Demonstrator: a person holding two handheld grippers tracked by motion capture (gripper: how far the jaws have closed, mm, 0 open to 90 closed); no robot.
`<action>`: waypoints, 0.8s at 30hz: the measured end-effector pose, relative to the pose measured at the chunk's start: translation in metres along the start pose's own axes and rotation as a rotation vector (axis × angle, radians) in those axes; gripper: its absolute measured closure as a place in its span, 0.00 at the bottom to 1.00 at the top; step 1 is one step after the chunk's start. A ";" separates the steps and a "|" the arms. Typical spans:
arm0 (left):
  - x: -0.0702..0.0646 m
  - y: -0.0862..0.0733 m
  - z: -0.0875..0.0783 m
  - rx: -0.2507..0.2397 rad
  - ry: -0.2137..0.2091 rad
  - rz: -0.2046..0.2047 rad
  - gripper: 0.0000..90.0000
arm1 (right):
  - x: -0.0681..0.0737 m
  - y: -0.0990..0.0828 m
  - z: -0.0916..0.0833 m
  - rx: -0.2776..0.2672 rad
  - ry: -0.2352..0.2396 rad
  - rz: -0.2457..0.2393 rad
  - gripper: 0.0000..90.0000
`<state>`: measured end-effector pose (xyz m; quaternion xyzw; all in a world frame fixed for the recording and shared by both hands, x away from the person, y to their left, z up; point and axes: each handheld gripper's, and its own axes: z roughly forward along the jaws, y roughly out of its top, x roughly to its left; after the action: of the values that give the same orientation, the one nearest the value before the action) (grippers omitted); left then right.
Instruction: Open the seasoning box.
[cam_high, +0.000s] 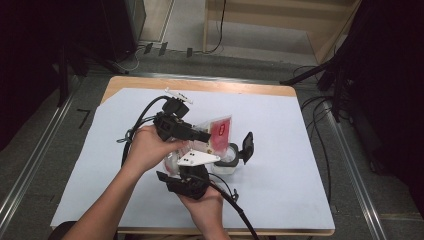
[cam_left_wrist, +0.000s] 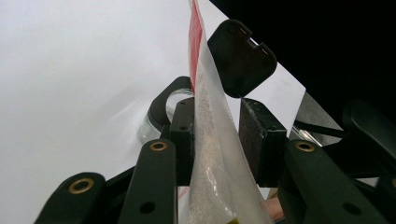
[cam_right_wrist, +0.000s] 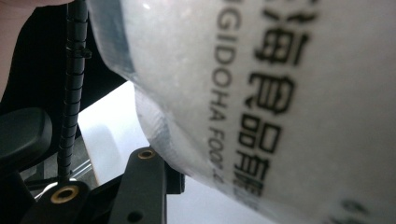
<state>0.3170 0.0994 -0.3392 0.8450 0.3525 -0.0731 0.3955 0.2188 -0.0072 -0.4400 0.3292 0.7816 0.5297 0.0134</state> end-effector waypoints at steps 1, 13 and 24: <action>0.000 0.000 0.000 0.005 0.003 0.002 0.76 | 0.000 0.000 0.000 0.000 0.001 0.001 0.70; -0.001 0.000 0.001 0.002 0.000 0.001 0.75 | 0.000 0.000 -0.001 0.001 0.002 -0.001 0.70; -0.001 -0.001 0.001 -0.001 -0.003 -0.001 0.76 | 0.000 0.000 0.000 0.004 0.000 -0.003 0.70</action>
<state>0.3161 0.0988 -0.3398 0.8446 0.3522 -0.0743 0.3963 0.2187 -0.0078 -0.4402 0.3279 0.7831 0.5283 0.0135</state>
